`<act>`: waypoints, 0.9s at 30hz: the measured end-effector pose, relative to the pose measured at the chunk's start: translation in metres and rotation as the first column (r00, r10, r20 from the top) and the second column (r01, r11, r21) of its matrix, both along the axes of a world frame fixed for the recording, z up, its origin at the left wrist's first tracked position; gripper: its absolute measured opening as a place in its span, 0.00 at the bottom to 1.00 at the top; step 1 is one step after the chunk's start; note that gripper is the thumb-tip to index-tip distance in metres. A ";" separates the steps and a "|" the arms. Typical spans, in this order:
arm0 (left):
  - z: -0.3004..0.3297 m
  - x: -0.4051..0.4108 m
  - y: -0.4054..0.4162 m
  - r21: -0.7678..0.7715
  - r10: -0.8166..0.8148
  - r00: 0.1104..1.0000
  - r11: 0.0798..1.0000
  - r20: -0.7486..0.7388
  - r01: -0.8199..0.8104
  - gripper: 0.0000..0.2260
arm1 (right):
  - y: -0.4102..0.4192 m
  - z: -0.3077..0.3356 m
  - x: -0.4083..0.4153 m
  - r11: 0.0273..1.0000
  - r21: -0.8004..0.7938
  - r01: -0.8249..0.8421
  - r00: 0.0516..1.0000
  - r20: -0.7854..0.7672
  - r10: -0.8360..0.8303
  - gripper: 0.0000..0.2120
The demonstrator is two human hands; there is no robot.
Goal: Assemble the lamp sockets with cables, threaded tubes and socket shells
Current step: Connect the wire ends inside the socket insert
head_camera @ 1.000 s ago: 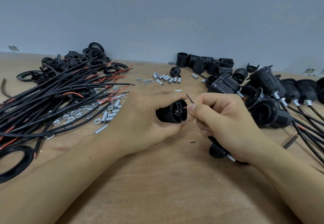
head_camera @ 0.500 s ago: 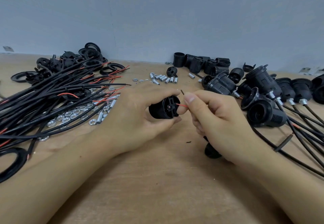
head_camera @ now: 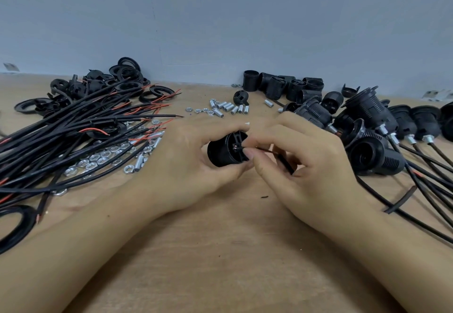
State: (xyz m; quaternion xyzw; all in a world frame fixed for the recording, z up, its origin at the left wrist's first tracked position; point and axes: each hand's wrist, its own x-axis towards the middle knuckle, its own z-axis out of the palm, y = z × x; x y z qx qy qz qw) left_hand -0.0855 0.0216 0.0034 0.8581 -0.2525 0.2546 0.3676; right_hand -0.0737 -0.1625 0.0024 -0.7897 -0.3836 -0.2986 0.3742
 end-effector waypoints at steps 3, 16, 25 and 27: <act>0.000 0.000 0.000 0.004 0.015 1.000 1.000 -0.010 -0.015 0.19 | -0.002 -0.002 0.002 0.999 -0.023 0.025 0.999 0.025 -0.025 0.02; 0.002 -0.002 0.000 -0.035 0.017 0.999 0.999 -0.050 -0.019 0.20 | -0.004 -0.002 0.006 0.998 -0.057 -0.007 0.989 0.145 0.015 0.06; 0.001 0.000 0.002 0.006 -0.068 0.995 0.998 -0.068 0.068 0.15 | -0.003 -0.003 0.008 0.988 -0.152 0.011 0.992 0.127 0.008 0.06; 0.000 0.001 0.003 0.028 -0.099 0.993 0.994 -0.072 0.101 0.14 | -0.003 -0.003 0.007 0.986 -0.168 0.011 0.991 0.131 0.011 0.05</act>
